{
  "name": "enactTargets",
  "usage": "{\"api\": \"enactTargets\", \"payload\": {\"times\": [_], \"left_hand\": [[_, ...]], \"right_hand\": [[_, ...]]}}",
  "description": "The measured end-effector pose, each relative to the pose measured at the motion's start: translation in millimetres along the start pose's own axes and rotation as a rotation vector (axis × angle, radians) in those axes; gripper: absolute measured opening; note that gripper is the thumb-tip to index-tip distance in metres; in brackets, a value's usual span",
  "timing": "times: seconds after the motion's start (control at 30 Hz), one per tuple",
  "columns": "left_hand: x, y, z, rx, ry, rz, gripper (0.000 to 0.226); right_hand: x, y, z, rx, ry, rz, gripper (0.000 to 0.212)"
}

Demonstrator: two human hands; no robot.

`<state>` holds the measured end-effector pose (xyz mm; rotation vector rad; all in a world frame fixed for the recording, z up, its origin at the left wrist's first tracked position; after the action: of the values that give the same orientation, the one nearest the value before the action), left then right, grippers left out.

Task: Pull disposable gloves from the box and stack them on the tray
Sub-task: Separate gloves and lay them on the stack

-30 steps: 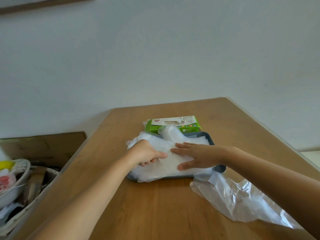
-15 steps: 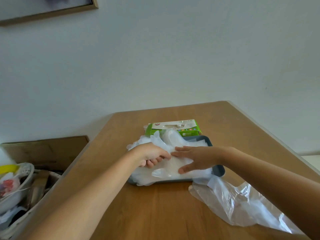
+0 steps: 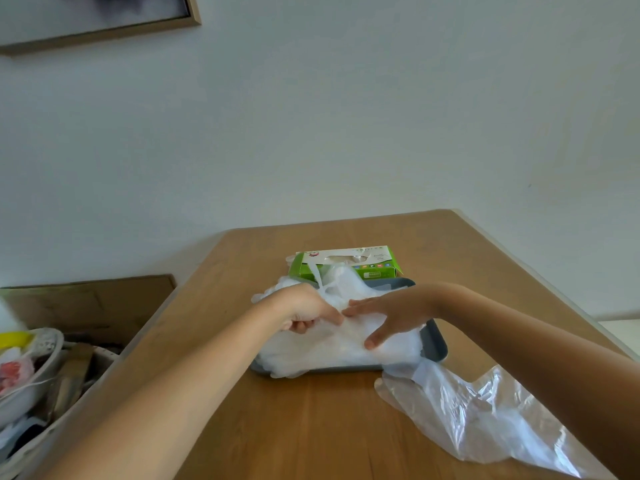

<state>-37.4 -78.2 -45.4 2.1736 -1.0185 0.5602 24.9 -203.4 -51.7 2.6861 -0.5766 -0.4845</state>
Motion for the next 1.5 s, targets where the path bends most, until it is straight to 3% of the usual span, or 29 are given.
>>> {"api": "enactTargets", "payload": {"times": [0.17,0.27,0.37,0.43,0.47,0.57,0.63,0.7,0.83,0.93,1.07,1.27,1.5], "left_hand": [[-20.2,22.6,-17.9,-0.172,-0.165,-0.087,0.027],[-42.2,35.0,-49.3,-0.127,-0.349,-0.15,0.031],[-37.0,48.1,-95.8,0.264,-0.628,-0.063,0.033],[-3.4,67.0,-101.8,0.614,-0.55,0.22,0.028],[15.3,80.1,-90.6,0.687,-0.438,0.37,0.023],[50.0,90.5,-22.2,0.526,-0.343,0.577,0.022],[52.4,76.6,20.9,0.348,-0.439,0.579,0.028],[46.6,59.7,38.8,0.271,-0.469,0.551,0.038],[37.2,37.1,34.6,0.337,-0.462,0.48,0.042],[29.1,29.8,39.9,0.255,-0.471,0.486,0.046],[14.9,19.5,39.3,0.219,-0.675,0.48,0.05],[-34.7,-4.1,-9.0,0.464,-0.832,0.129,0.077],[-58.0,-0.1,-23.1,0.404,-0.774,0.079,0.078]], "right_hand": [[2.7,-2.2,2.5,0.022,0.036,0.015,0.079],[3.7,-3.4,4.8,0.043,0.047,0.015,0.083],[1.6,-3.6,7.5,0.057,0.058,-0.001,0.084],[-0.7,-4.7,7.9,0.064,0.064,-0.015,0.083],[-1.3,-5.6,7.6,0.067,0.068,-0.018,0.082],[-4.0,-5.2,6.9,0.07,0.082,-0.033,0.08],[-3.0,-5.8,7.8,0.086,0.093,-0.039,0.08],[0.5,-7.2,10.4,0.098,0.096,-0.032,0.081],[1.4,-7.1,13.6,0.107,0.099,-0.044,0.089],[-2.2,-3.6,13.3,0.111,0.097,-0.056,0.087],[-3.6,-2.0,17.5,0.105,0.117,-0.061,0.084],[2.5,-0.7,21.1,0.091,0.115,0.002,0.084],[24.0,19.5,7.7,0.178,0.022,0.136,0.094]]}}
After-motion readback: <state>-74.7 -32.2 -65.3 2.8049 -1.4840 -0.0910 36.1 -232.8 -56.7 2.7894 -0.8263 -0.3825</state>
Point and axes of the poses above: each hand's wrist, its own y-axis away from the middle knuckle, its own z-axis out of the palm, x = y × z, the point moved 8 cm from there along -y, towards the middle knuckle, and after that the axes turned 4 degrees about x, right-handed, at the moved point
